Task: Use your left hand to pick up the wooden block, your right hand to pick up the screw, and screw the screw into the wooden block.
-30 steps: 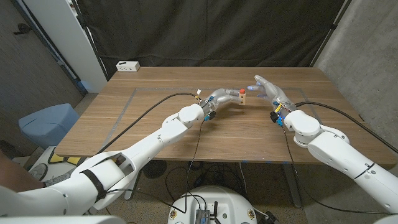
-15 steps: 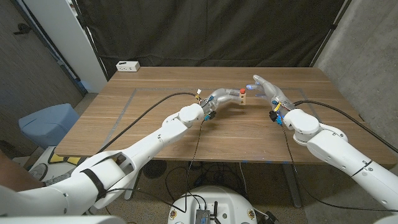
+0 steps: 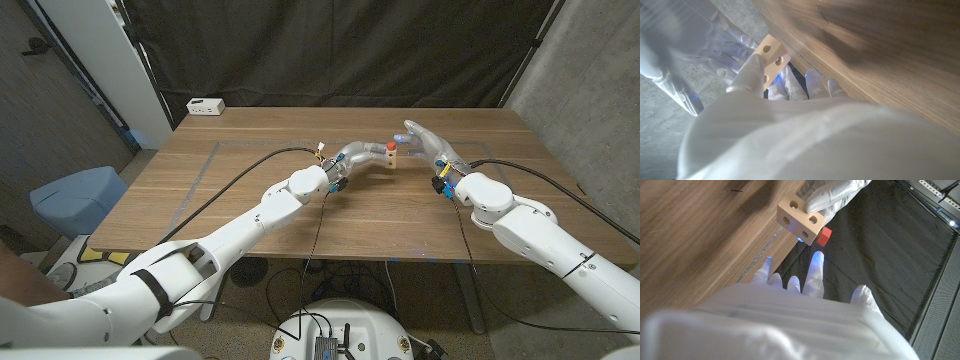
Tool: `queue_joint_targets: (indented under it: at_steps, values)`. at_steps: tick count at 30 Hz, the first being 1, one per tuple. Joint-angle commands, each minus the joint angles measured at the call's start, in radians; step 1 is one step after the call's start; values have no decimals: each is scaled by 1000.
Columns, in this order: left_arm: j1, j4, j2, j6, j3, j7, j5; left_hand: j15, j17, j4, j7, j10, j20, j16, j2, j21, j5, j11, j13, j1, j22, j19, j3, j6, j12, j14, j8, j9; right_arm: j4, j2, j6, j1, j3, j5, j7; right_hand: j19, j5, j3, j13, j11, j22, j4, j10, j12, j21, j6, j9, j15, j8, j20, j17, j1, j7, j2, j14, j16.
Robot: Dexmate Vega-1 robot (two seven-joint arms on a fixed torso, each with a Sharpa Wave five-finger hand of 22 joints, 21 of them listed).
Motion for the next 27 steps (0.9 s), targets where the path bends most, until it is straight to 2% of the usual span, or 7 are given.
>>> queue_joint_targets:
  at_steps: [1, 8, 27]
  values:
    - [-5, 4, -3, 0, 2, -1, 4, -2, 2, 69, 69, 0, 0, 4, 39, 2, 5, -3, 2, -41, 5, 7, 63, 85, 6, 7, 12, 5, 21, 4, 10, 18, -13, 7, 22, -3, 5, 5, 2, -4, 4, 4, -5, 0, 0, 23, 3, 6, 17, 2, 4, -4, 8, -5, -6, -4]
    - [-5, 5, -3, 3, 2, -1, 3, -1, 2, 69, 69, -1, 1, 5, 40, 2, 5, -2, 2, -40, 5, 7, 62, 83, 5, 7, 11, 5, 23, 7, 13, 18, -15, 9, 19, -2, 5, 5, 2, -5, 4, 5, 12, 9, 3, 69, 3, 4, 35, 1, 3, -6, 23, -4, -1, 1]
    - [-4, 10, -6, 1, 1, 1, -1, -3, 1, 68, 69, 2, 0, 4, 40, 1, 4, -2, 2, -38, 5, 7, 59, 85, 7, 6, 12, 5, 15, 7, 7, 10, -12, 8, -3, 6, 6, 6, 2, -2, 3, 4, 40, 18, 7, 115, 2, 3, 47, 0, 2, -4, 28, -3, 9, 7]
